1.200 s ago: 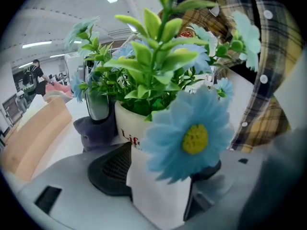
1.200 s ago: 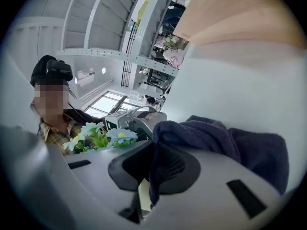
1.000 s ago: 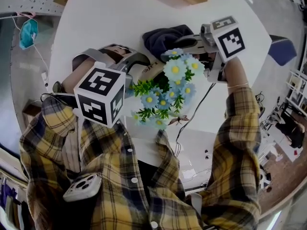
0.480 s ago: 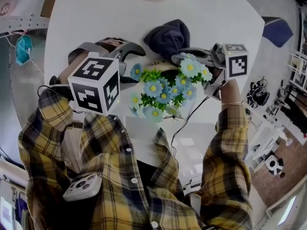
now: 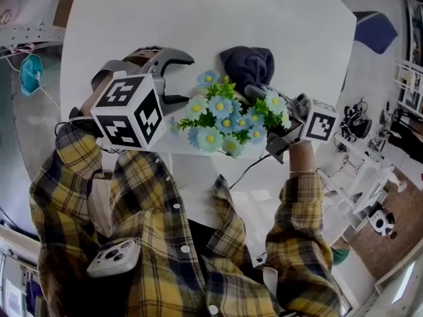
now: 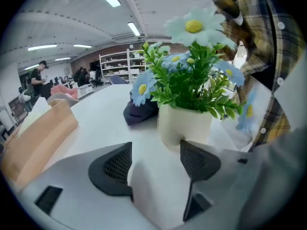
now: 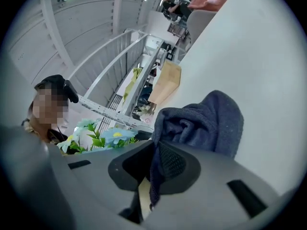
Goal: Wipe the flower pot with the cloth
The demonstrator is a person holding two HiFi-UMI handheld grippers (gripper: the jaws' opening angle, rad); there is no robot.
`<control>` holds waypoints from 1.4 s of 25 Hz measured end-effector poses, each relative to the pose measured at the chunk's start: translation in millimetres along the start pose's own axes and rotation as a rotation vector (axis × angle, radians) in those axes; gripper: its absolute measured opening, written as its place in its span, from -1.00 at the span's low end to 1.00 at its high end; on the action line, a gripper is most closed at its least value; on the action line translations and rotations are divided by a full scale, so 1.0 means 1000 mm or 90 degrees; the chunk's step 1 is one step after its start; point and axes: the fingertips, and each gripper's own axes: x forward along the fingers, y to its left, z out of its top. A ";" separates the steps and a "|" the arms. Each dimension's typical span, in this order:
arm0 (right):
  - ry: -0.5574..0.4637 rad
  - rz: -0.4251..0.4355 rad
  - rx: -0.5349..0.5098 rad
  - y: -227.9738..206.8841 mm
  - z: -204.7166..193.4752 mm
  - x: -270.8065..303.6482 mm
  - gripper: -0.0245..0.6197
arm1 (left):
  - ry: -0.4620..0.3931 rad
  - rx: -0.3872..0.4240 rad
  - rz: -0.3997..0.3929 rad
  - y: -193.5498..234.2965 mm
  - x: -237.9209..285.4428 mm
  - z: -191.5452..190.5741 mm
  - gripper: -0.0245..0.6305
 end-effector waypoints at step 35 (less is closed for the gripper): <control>0.270 0.047 0.007 0.026 -0.050 0.026 -0.86 | -0.155 -0.325 0.174 -0.095 -0.027 0.002 0.06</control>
